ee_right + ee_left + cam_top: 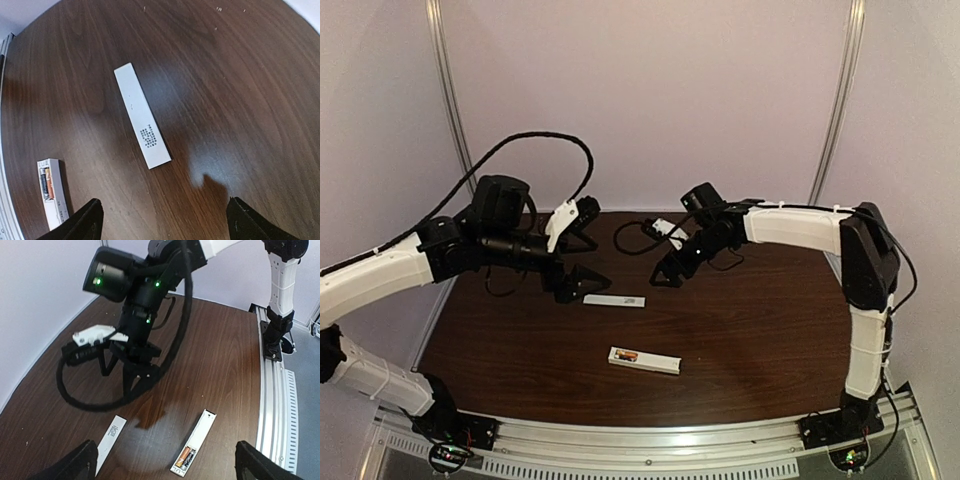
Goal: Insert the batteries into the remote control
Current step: Pick up the battery cover at the center of the board.
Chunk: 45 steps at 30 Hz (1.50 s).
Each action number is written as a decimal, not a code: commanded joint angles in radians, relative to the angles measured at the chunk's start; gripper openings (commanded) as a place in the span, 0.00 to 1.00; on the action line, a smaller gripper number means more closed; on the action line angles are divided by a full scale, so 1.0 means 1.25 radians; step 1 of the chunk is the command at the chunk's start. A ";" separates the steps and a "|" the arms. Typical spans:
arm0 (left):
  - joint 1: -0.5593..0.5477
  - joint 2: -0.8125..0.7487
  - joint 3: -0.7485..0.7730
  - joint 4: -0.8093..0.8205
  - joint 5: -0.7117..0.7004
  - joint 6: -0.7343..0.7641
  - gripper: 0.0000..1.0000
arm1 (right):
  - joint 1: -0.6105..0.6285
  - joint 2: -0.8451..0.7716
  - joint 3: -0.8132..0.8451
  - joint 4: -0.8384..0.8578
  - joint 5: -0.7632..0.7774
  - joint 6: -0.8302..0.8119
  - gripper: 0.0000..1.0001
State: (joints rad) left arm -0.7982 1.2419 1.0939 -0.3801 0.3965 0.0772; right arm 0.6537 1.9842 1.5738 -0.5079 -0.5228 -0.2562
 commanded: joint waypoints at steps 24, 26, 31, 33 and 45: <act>0.011 -0.111 -0.067 0.065 -0.116 -0.054 0.97 | 0.109 0.380 0.373 -0.252 0.092 -0.155 0.67; 0.012 -0.114 -0.066 0.064 -0.126 -0.054 0.98 | 0.110 0.382 0.379 -0.268 0.107 -0.158 0.61; 0.020 -0.126 -0.070 0.068 -0.134 -0.058 0.98 | 0.125 0.362 0.345 -0.302 0.202 -0.170 0.43; 0.023 -0.129 -0.070 0.070 -0.135 -0.058 0.97 | 0.133 0.346 0.311 -0.306 0.218 -0.171 0.39; 0.027 -0.148 -0.079 0.073 -0.163 -0.087 0.97 | 0.156 0.334 0.264 -0.306 0.266 -0.145 0.41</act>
State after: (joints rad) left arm -0.7742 1.0813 1.0142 -0.3347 0.2184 0.0044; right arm 0.8330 2.3627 1.9385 -0.7959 -0.2604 -0.4549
